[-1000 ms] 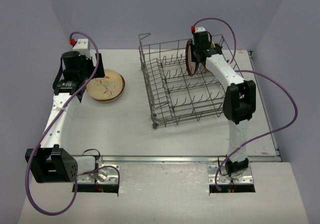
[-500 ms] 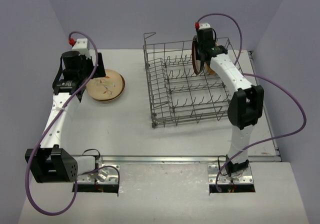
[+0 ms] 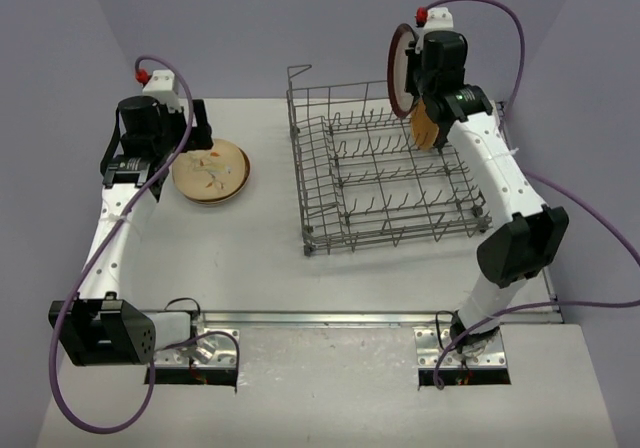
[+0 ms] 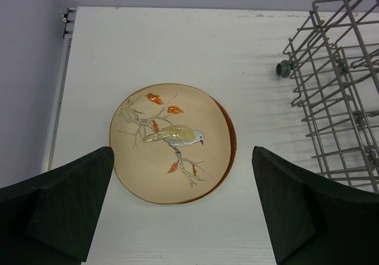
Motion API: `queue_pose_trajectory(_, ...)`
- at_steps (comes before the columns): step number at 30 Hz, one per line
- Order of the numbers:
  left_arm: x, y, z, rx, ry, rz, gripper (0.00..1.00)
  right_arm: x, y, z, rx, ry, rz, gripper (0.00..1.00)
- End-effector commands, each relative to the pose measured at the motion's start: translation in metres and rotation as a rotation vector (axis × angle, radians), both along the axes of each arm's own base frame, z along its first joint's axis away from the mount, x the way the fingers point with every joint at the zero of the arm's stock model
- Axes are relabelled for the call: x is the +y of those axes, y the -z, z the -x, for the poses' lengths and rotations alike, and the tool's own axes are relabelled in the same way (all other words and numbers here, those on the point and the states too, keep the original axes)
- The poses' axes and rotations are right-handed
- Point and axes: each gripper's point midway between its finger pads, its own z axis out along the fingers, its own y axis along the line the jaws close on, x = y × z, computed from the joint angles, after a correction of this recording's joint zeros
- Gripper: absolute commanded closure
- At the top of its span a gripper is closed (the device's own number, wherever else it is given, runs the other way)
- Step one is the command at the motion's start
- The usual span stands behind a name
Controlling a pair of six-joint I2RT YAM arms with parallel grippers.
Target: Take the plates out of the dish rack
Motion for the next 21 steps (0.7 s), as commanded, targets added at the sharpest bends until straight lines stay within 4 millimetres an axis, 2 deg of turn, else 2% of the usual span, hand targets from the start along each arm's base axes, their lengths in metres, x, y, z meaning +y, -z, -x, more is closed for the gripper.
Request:
queue_pose_trajectory(1, -0.038, -0.045, 0.004, -0.114, 0.194, 0.064, 0.0, 0.029, -0.121, 0.043, -0.294, -0.172, -0.247, 1.0)
queue_pose_trajectory(3, -0.07, -0.054, 0.014, -0.132, 0.376, 0.126, 0.0, 0.051, -0.129, 0.059, -0.273, -0.309, -0.317, 1.0)
queue_pose_trajectory(7, -0.113, -0.067, 0.03, -0.112, 0.608, 0.302, 0.0, 0.091, -0.136, 0.097, -0.211, -0.568, -0.42, 1.0)
queue_pose_trajectory(8, -0.121, -0.071, 0.036, -0.107, 0.66, 0.358, 0.01, 0.108, -0.134, 0.113, -0.169, -0.683, -0.458, 1.0)
queue_pose_trajectory(9, -0.134, -0.077, 0.046, -0.116, 0.757, 0.409, 0.02, 0.119, -0.132, 0.125, -0.133, -0.752, -0.502, 1.0)
queue_pose_trajectory(12, -0.153, -0.089, 0.068, -0.12, 0.912, 0.53, 0.05, 0.145, -0.121, 0.158, -0.002, -0.949, -0.62, 1.0)
queue_pose_trajectory(14, -0.158, -0.093, 0.073, -0.095, 0.936, 0.59, 0.05, 0.157, -0.119, 0.179, 0.056, -1.077, -0.673, 1.0)
queue_pose_trajectory(21, -0.163, -0.089, 0.083, -0.029, 0.98, 0.64, 0.06, 0.182, -0.097, 0.208, 0.199, -1.209, -0.775, 1.0)
